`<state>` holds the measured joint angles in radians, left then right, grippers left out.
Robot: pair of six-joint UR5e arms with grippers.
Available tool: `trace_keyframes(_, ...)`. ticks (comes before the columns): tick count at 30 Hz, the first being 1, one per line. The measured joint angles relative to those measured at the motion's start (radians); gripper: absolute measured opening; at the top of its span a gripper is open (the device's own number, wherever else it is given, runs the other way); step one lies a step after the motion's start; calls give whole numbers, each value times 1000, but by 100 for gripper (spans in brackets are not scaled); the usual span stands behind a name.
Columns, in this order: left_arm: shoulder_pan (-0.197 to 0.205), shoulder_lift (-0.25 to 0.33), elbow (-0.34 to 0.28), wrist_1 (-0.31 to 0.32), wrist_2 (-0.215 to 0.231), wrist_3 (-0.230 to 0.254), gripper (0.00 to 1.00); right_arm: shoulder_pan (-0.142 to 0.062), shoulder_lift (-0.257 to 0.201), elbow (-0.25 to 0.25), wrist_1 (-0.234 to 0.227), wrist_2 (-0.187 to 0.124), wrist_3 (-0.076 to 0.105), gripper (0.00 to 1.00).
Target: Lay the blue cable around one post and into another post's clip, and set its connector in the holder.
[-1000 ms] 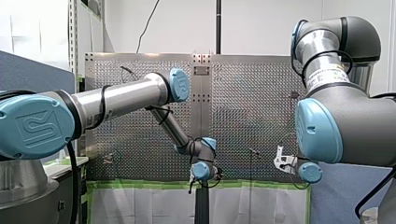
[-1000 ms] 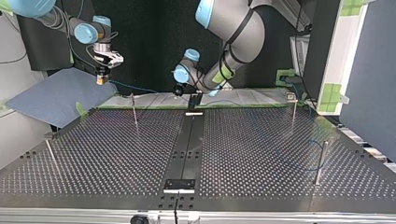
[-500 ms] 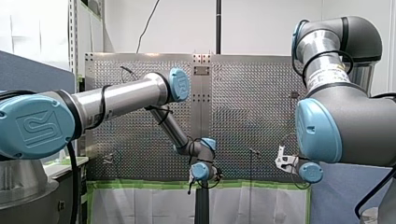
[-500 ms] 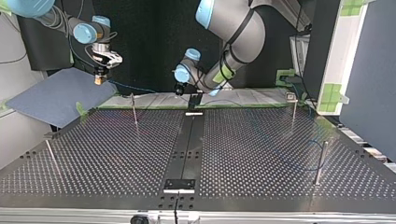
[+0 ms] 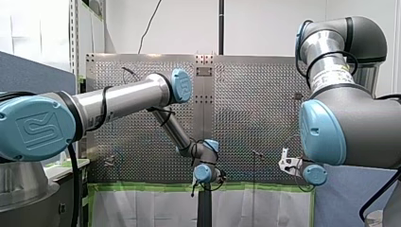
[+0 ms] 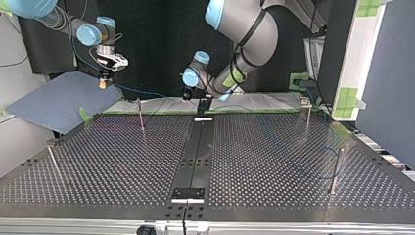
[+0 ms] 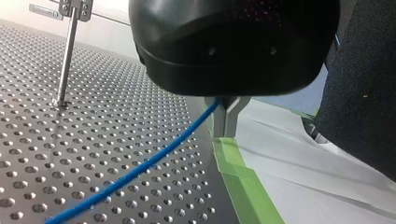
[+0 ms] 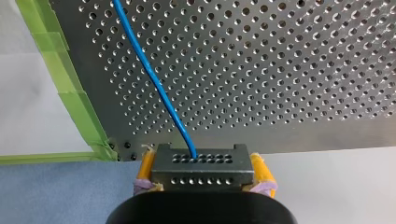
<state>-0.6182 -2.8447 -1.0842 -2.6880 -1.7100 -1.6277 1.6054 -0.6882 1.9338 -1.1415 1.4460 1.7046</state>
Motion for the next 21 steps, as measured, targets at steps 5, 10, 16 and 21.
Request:
trace_keyframes(5,0,-1,0,0,0,0,2,0,0,0,0,0,0,0)
trace_keyframes(10,-1,0,0,0,1,0,2,0,0,0,0,1,-1,0)
trace_keyframes(16,-4,5,-1,0,12,0,2,-1,0,0,0,1,-2,0)
trace_keyframes(21,-9,24,-7,-2,14,0,2,-8,0,0,1,2,-1,0)
